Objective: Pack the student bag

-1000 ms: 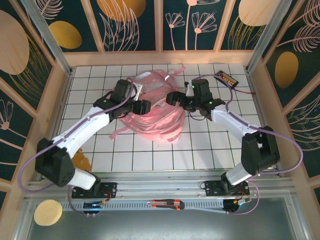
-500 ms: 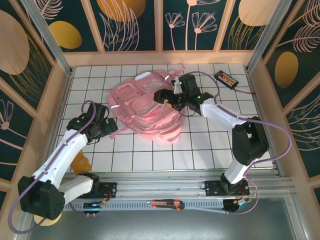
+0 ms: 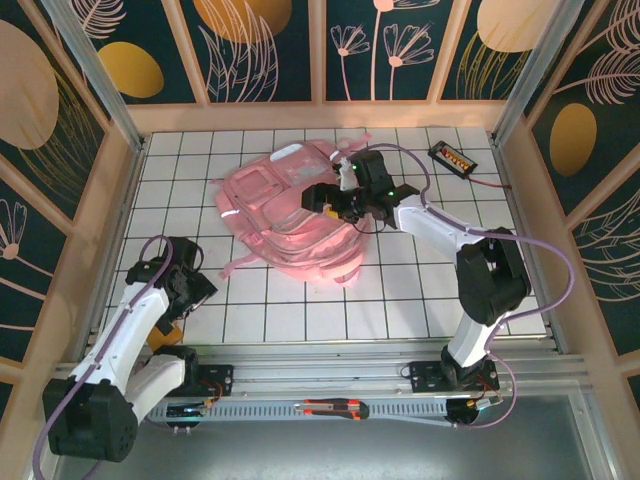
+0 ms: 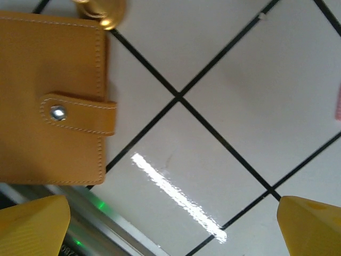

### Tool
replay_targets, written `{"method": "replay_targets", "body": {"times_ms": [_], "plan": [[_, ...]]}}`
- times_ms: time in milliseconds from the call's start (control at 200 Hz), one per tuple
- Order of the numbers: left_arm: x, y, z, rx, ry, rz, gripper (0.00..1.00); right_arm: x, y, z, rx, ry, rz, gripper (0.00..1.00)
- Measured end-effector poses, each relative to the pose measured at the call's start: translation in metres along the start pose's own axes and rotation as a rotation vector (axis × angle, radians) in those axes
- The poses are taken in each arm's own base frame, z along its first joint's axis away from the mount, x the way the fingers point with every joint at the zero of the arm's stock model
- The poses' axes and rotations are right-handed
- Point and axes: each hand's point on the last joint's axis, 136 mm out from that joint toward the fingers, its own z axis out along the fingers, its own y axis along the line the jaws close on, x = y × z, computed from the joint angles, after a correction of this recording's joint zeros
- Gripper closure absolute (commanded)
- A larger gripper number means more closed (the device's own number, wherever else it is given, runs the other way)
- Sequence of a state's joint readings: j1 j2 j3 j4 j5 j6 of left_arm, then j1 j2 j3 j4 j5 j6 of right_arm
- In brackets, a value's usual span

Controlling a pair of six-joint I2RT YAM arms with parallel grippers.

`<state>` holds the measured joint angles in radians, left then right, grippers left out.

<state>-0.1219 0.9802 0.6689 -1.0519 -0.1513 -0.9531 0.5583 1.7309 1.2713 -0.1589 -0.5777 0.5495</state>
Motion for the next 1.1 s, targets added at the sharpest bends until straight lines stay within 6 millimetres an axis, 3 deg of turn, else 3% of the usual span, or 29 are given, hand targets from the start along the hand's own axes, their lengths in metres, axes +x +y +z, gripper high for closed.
{"method": "replay_targets", "body": {"times_ms": [240, 375, 545, 721, 891, 996, 1101], "plan": [[-0.024, 0.02, -0.004, -0.184, -0.01, -0.057, 0.02, 0.017, -0.008, 0.005, -0.023, 0.047, -0.024, 0.01], [-0.027, 0.029, 0.011, -0.272, 0.034, -0.06, 0.06, 0.014, -0.008, 0.004, -0.05, 0.048, -0.034, 0.01], [-0.016, 0.027, 0.039, -0.296, 0.097, -0.056, 0.08, 0.0, -0.029, -0.005, -0.046, 0.025, 0.006, 0.01], [-0.02, 0.018, 0.057, -0.281, 0.091, -0.06, 0.15, -0.011, -0.04, -0.013, -0.032, -0.003, 0.026, 0.01], [-0.02, 0.011, 0.064, -0.225, 0.085, -0.077, 0.36, -0.01, -0.042, -0.012, -0.032, -0.006, 0.026, 0.01], [-0.021, 0.007, 0.066, -0.208, 0.084, -0.082, 0.65, -0.006, -0.047, -0.01, -0.027, -0.008, 0.034, 0.01], [-0.019, 0.018, 0.065, -0.246, 0.079, -0.075, 0.93, -0.002, -0.052, -0.008, -0.022, -0.011, 0.038, 0.01]]}}
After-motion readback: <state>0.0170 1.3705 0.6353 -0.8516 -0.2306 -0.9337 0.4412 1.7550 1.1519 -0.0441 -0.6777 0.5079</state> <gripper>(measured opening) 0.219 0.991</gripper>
